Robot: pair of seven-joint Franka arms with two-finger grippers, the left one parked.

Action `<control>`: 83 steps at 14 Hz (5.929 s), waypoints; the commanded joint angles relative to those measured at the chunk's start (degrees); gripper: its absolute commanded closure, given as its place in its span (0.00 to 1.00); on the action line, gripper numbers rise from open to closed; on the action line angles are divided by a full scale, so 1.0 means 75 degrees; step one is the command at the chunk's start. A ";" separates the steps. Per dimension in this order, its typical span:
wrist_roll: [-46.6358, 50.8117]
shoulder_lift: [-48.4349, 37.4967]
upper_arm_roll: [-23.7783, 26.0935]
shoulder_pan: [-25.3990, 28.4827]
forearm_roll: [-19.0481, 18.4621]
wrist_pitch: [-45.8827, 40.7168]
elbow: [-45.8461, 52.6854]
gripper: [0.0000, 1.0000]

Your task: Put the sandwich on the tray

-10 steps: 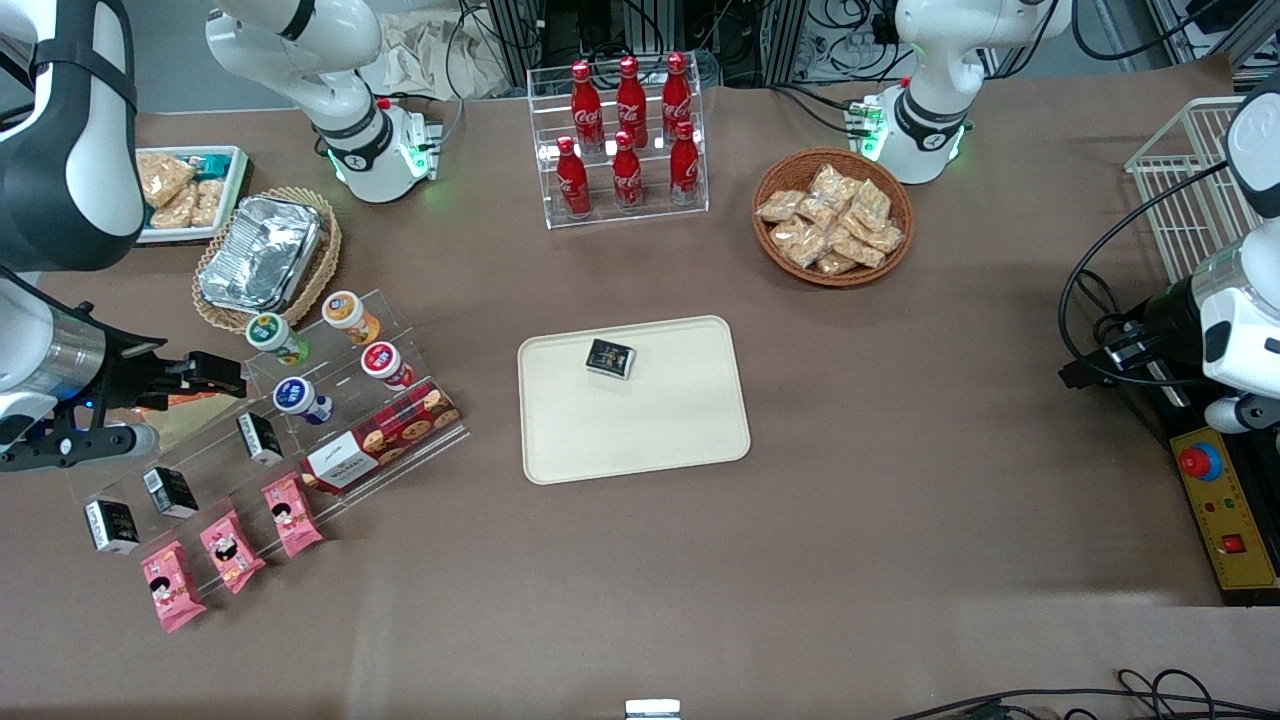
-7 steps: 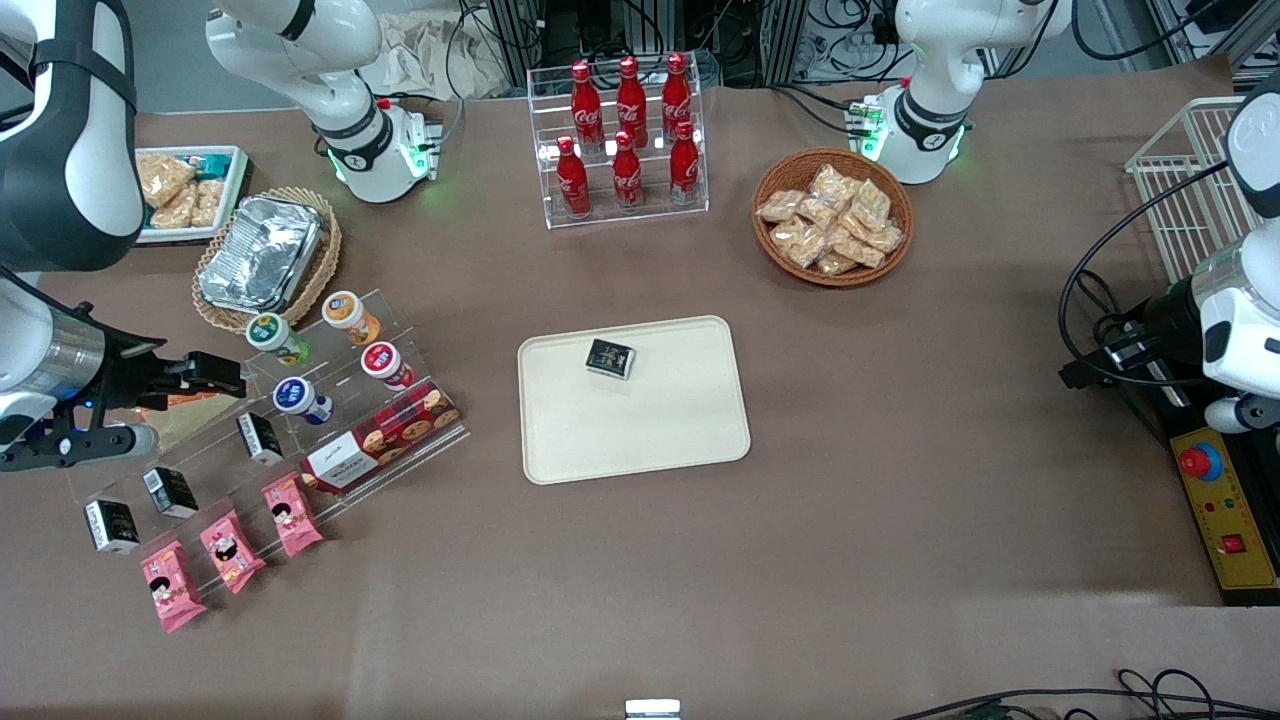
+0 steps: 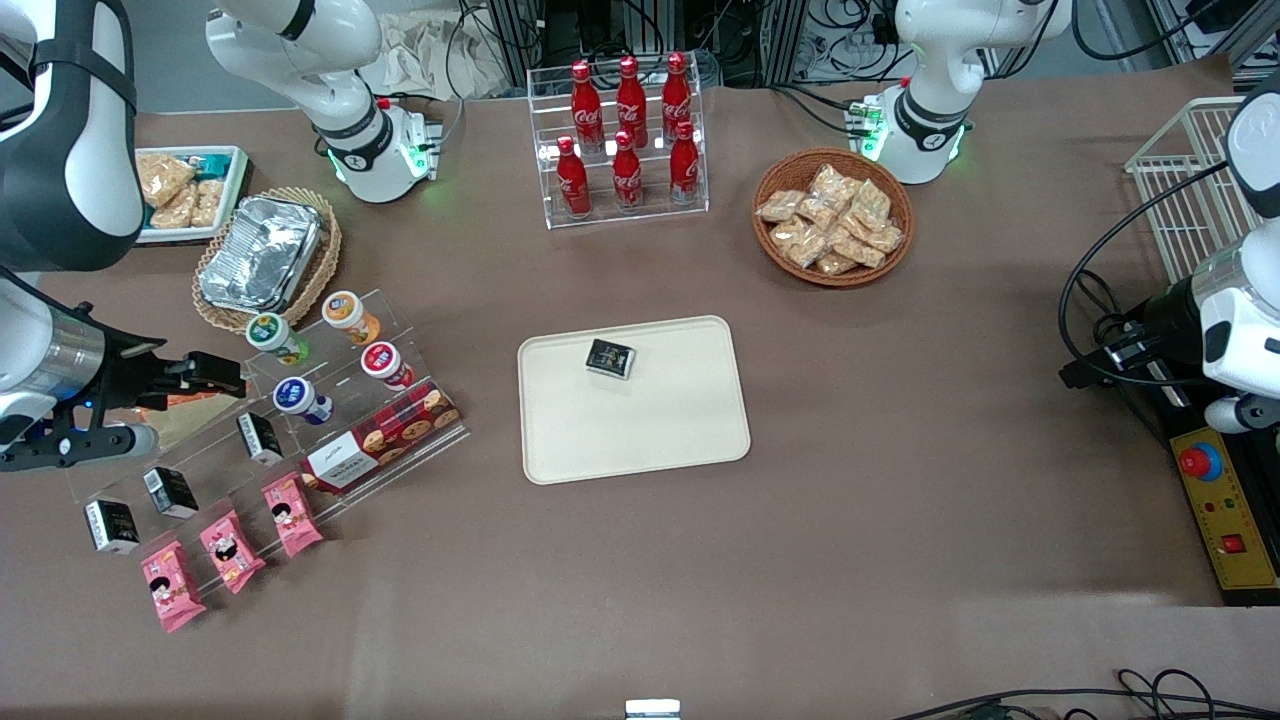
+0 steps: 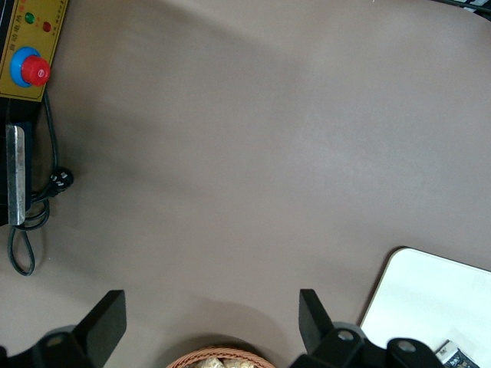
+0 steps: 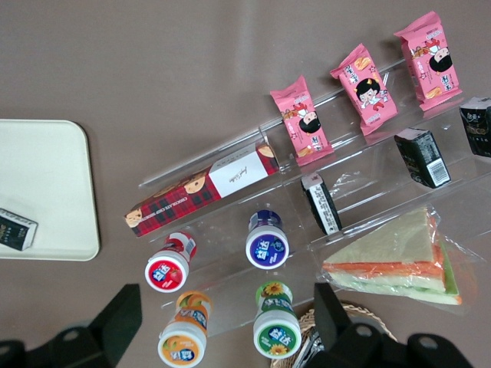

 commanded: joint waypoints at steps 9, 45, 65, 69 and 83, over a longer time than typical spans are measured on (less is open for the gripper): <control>-0.0104 -0.0602 -0.0030 -0.1130 -0.0632 -0.0545 -0.0425 0.00; 0.3318 0.0065 -0.0019 -0.2455 0.0164 0.2818 -0.3109 0.04; 0.2369 0.0101 0.0028 -0.1754 -0.0387 0.0442 -0.0440 0.75; 0.1634 0.0031 0.0087 -0.0700 -0.0328 -0.0029 -0.0180 0.74; -0.1065 0.0521 0.3144 0.0356 -0.0363 0.1175 -0.0133 0.75</control>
